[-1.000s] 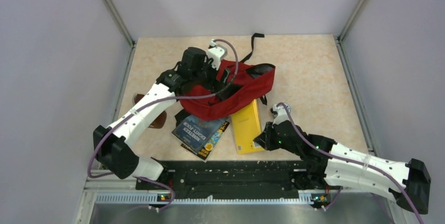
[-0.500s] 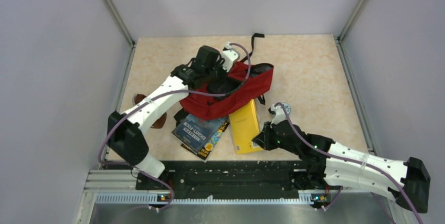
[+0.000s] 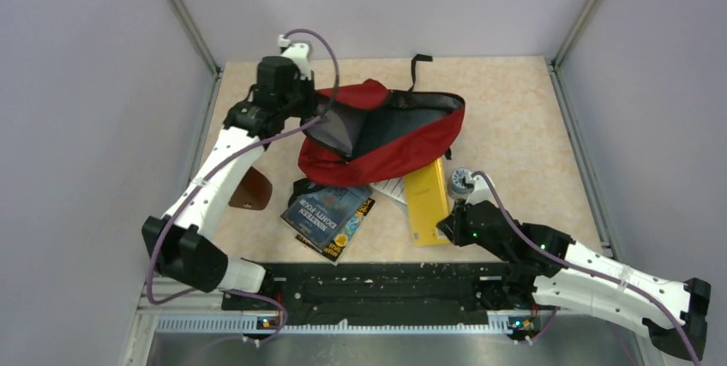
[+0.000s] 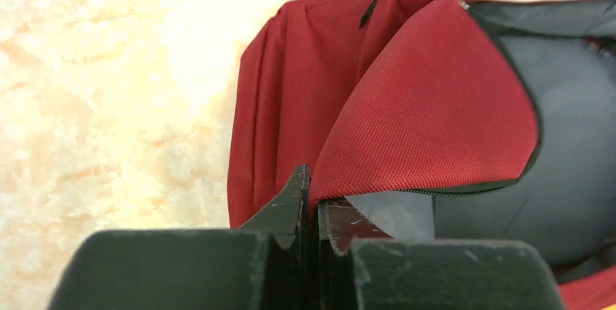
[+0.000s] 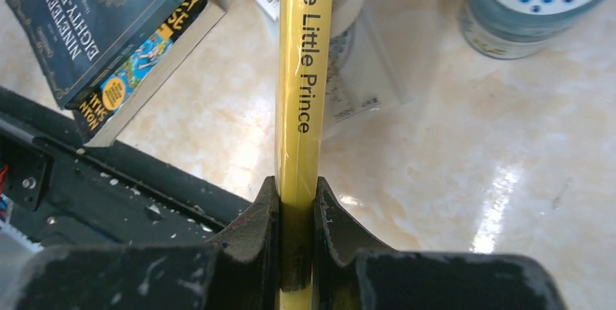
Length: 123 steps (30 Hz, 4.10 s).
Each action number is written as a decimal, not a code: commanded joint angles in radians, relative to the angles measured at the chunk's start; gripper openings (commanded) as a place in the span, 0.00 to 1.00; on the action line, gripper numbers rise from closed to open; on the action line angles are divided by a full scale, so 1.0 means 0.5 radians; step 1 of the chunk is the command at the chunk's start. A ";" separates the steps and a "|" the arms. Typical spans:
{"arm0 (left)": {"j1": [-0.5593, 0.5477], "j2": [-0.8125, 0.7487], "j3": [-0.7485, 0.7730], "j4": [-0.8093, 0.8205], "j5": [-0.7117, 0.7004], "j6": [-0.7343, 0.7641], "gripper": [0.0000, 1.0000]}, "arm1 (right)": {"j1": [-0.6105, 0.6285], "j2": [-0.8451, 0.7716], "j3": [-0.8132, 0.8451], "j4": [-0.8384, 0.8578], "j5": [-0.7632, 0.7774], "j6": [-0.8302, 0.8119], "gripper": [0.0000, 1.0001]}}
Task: Pack the student bag
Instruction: Pick up the book from the center of the board, then place the book in the student bag.
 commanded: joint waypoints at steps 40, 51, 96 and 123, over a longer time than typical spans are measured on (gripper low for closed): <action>0.251 -0.495 -0.454 0.543 1.073 -0.212 0.00 | -0.577 1.084 0.706 1.852 -0.256 -0.640 0.00; 0.230 -0.507 -0.463 0.543 1.037 -0.208 0.00 | -0.606 1.294 0.580 1.960 -0.376 -0.383 0.00; 0.031 -0.465 -0.495 0.589 1.143 -0.155 0.00 | -0.480 2.543 1.060 2.934 -1.225 0.638 0.00; 0.023 -0.506 -0.445 0.394 0.473 -0.074 0.00 | -0.480 2.338 0.815 2.519 -0.519 -0.149 0.81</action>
